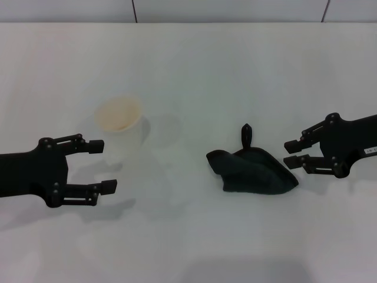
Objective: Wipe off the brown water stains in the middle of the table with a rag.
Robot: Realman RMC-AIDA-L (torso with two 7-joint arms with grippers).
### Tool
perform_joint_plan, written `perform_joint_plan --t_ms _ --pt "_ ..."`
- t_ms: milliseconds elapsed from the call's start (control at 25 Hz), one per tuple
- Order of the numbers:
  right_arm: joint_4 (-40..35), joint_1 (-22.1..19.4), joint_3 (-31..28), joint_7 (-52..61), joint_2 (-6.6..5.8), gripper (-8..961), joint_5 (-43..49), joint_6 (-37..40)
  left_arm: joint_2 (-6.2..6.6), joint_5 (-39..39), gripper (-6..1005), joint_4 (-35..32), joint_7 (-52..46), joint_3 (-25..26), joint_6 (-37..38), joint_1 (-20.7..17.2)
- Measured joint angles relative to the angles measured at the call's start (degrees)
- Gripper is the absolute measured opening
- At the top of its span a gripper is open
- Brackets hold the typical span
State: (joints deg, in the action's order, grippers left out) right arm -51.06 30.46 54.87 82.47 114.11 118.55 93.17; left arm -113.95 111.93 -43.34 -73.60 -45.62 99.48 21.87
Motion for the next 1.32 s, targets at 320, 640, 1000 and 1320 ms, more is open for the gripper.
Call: perform_joint_plan --t_ms 320,640,1000,1320 --pt "0.3 1.4 0.1 0.1 0.14 258 1.6 0.0 0.10 0.1 887 0.0 0.0 0.0 0.0 0.2" --pt "0.7 2.1 0.0 0.1 -0.17 258 1.9 -0.1 0.49 0.6 887 0.0 -0.1 0.1 -0.1 0.3" --pt "0.8 2.1 0.1 0.1 -0.39 258 2.6 -0.3 0.20 0.8 887 0.0 -0.3 0.0 -0.5 0.6" --pt "0.8 1.8 0.1 0.0 -0.38 258 2.8 -0.3 0.11 0.8 887 0.0 -0.3 0.0 -0.9 0.2"
